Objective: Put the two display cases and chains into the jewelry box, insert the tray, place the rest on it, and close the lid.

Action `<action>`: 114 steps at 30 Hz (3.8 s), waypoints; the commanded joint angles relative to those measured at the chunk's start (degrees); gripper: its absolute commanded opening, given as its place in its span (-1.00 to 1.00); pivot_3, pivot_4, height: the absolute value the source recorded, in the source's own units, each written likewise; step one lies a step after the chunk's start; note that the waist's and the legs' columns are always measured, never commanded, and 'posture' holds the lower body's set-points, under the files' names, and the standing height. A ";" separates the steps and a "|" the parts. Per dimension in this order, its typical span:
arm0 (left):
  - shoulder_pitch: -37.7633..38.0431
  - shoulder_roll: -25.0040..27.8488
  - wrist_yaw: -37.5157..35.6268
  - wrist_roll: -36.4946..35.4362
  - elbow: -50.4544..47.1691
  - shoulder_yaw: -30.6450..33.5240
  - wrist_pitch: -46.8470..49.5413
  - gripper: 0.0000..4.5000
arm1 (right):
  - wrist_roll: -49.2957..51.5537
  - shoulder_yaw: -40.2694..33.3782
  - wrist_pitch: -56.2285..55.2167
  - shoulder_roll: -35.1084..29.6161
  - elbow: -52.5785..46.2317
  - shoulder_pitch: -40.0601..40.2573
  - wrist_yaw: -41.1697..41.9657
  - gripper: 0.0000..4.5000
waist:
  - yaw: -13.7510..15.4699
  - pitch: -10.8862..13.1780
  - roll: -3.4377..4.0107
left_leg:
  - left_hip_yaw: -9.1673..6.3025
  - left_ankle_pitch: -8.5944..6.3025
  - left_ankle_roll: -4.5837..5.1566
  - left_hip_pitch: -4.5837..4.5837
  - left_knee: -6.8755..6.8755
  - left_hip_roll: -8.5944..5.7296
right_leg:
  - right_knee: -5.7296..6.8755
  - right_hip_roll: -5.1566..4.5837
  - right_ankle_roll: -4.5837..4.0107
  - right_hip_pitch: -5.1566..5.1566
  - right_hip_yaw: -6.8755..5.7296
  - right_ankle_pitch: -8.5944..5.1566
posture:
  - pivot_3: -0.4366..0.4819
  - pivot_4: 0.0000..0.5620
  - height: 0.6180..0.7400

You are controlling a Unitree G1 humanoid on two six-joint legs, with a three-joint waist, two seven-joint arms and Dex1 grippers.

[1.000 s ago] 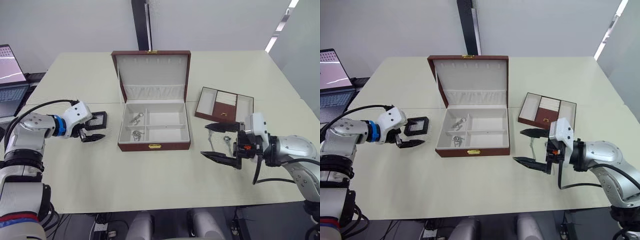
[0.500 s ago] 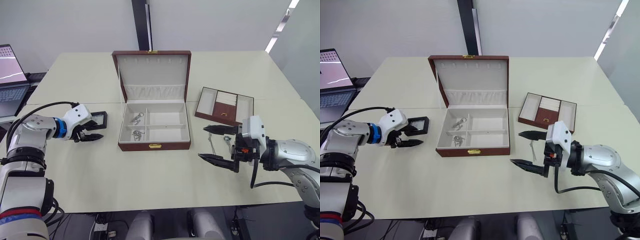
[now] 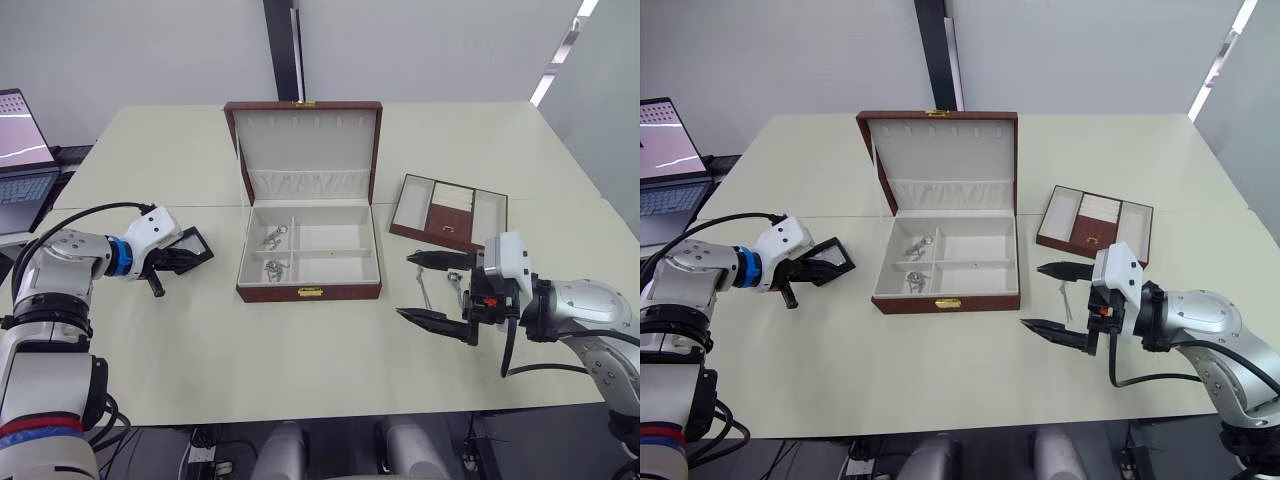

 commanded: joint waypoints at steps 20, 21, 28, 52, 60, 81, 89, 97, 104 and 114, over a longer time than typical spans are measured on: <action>-0.58 5.27 -11.33 -8.23 -37.20 1.07 24.19 -0.98 | 2.82 -11.27 -0.22 0.37 -1.12 4.09 -4.04 1.00 | 0.30 0.01 -0.02 | 0.01 0.00 0.00 0.00 0.04 0.01 | 0.02 0.01 0.00 0.02 0.03 0.00 | -0.05 -0.47 1.00; -1.07 5.06 -11.88 -8.38 -38.24 0.61 25.07 -0.98 | 3.08 -11.76 -0.10 0.37 -1.57 4.45 -4.63 1.00 | 0.32 0.01 -0.02 | 0.01 0.00 0.00 0.00 0.03 0.01 | 0.03 0.01 0.00 0.02 0.03 0.00 | -0.05 -0.47 1.00; -6.99 1.67 -15.29 -8.98 -40.88 -3.22 29.67 -0.98 | 4.09 -15.76 0.73 0.27 -6.03 9.50 -8.49 1.00 | 0.43 0.01 -0.03 | 0.02 0.00 0.00 0.00 0.03 0.02 | 0.02 0.04 0.00 0.02 0.03 0.00 | -0.05 -0.47 1.00; -18.13 -19.60 -11.15 -0.15 -21.84 -14.92 14.53 -0.98 | 5.81 -19.31 2.51 1.43 -14.96 18.76 -17.67 1.00 | 0.54 0.05 -0.10 | 0.04 0.00 0.00 -0.03 0.13 -0.04 | 0.01 0.04 0.00 0.06 0.10 0.00 | -0.05 -0.47 1.00; -19.87 -22.97 -8.88 3.31 -13.34 -15.21 9.10 -0.98 | 6.02 -19.45 2.55 1.14 -15.39 18.98 -18.34 1.00 | 0.46 0.06 -0.11 | 0.05 0.00 0.00 -0.02 0.12 -0.03 | 0.02 0.06 0.00 0.06 0.11 0.00 | -0.05 -0.47 1.00; -21.01 -25.80 -6.81 4.36 -7.03 -12.97 5.81 -0.98 | 5.68 -19.33 2.56 1.07 -15.31 19.37 -18.39 1.00 | 0.41 0.06 -0.12 | 0.04 0.00 0.00 -0.02 0.13 -0.03 | 0.03 0.06 0.00 0.06 0.10 0.00 | -0.05 -0.47 1.00; -21.18 -26.26 -6.51 4.13 -7.08 -12.70 6.08 -0.61 | 5.57 -19.18 2.55 1.14 -15.32 19.48 -18.42 1.00 | 0.46 0.06 -0.12 | 0.03 0.00 0.00 -0.02 0.13 -0.04 | 0.03 0.06 0.00 0.06 0.10 0.00 | -0.05 -0.47 1.00; -21.90 -26.49 -7.77 1.43 -7.57 -9.94 7.64 0.48 | 5.71 -20.06 2.41 0.64 -14.00 19.52 -17.32 1.00 | 0.45 0.06 -0.12 | 0.04 0.00 0.00 -0.02 0.14 -0.04 | 0.04 0.06 0.00 0.06 0.10 0.00 | -0.05 -0.47 1.00; -12.84 -19.16 -13.63 -11.51 -26.61 -0.15 24.82 0.98 | 5.50 -24.25 1.15 0.00 -6.05 20.24 -12.92 1.00 | -0.40 0.05 -0.10 | 0.09 0.00 0.00 0.01 0.10 0.01 | 0.05 0.07 0.00 0.05 0.15 0.00 | -0.05 -0.47 1.00; 11.16 -5.64 -1.00 -24.59 -59.57 16.86 52.17 0.98 | 1.59 -29.56 -3.06 0.24 9.69 20.21 -8.90 1.00 | -0.14 0.04 -0.08 | 0.02 0.00 0.00 0.08 0.08 0.07 | 0.06 0.05 -0.01 0.10 0.16 0.00 | -0.05 -0.47 1.00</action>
